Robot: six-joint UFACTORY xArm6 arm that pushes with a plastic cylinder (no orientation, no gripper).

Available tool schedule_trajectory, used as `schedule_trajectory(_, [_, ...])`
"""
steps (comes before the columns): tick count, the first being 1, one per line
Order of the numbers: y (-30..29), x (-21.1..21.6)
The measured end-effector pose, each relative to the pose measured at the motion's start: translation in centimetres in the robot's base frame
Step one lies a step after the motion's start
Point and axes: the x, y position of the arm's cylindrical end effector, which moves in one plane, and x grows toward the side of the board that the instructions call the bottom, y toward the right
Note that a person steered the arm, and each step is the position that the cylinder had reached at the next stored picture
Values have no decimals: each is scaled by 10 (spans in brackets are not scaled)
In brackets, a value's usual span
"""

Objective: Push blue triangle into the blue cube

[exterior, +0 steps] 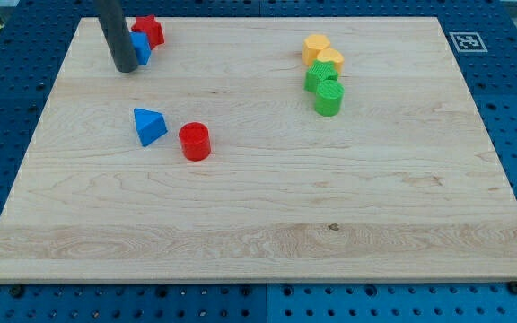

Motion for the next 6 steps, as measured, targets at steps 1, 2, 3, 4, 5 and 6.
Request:
schedule_trajectory(1, [0,42])
schedule_trajectory(2, [-4,94])
schedule_trajectory(3, [-25,122])
schedule_trajectory(4, [-9,144])
schedule_trajectory(5, [43,147])
schedule_trajectory(6, [66,106])
